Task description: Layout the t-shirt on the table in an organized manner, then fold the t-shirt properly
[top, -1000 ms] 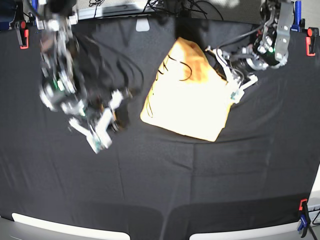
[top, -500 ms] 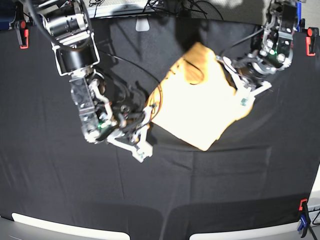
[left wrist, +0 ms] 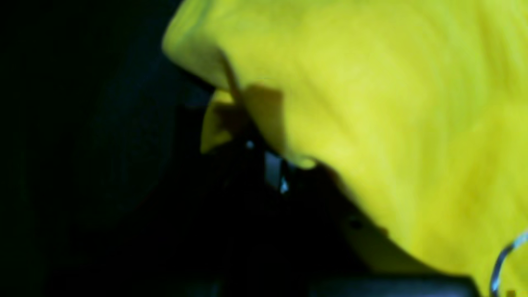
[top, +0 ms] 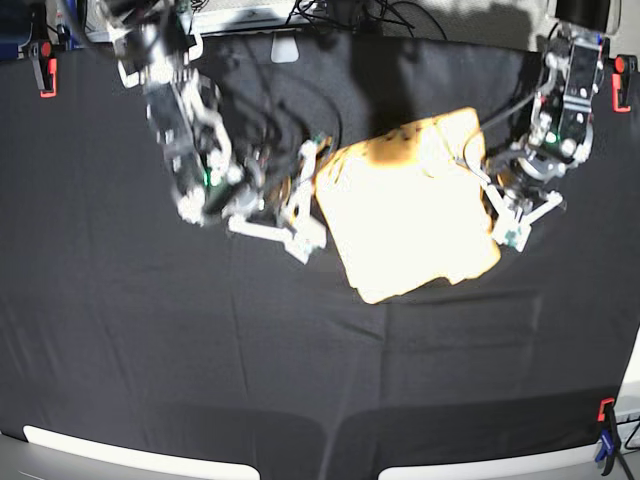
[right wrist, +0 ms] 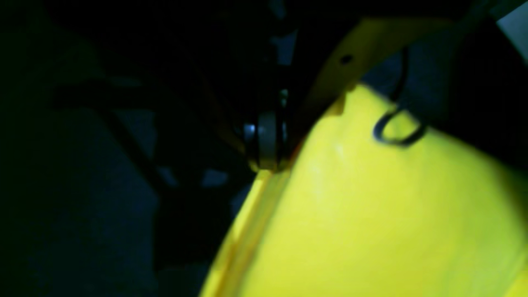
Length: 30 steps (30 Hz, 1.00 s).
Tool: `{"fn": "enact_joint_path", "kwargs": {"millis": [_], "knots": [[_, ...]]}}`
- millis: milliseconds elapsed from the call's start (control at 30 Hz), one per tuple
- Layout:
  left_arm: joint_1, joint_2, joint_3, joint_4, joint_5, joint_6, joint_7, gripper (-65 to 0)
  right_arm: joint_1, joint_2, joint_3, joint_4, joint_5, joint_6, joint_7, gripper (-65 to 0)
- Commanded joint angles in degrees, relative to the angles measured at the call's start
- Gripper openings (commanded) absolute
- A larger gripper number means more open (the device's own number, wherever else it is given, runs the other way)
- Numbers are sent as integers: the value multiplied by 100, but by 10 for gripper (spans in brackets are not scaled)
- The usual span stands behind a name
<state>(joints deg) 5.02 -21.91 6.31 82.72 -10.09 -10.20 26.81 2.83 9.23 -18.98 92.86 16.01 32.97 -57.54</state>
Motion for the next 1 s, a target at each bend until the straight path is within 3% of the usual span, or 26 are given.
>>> {"fn": "enact_joint_path", "kwargs": {"millis": [0,167,267,400,500,633,767,967], "knots": [[-107,-31,-31,-15,39,81,-26,-650,-24,-4,22,245,46,22,92,-650],[-315,101,-26,-96,42,83,-251,-650,-496,-4,22,667,46,-59,236,-650],[-356,103,-28,-13,87,122,-249,-650,-627,-4,120,752,52,-463,282,-650],[-254,76,-28,391,59,745,-243,-650,-881,-4,597,1049,66,-778,404,-650],[0,74,-37,846,66,767,-238,-650,-1231,-4,1141,1508,61,-776,483,-650],[601,79,-297,1537,33,767,-111,-650,-1867,-7,2031,2225,66,-776,487,-650],[1462,79,-909,2240,-483,743,160,-650,-2636,-7,2907,2804,70,-776,485,-650],[3040,79,-1725,3093,-870,210,498,-650,-3943,-7,3825,3451,568,-765,164,-650]]}}
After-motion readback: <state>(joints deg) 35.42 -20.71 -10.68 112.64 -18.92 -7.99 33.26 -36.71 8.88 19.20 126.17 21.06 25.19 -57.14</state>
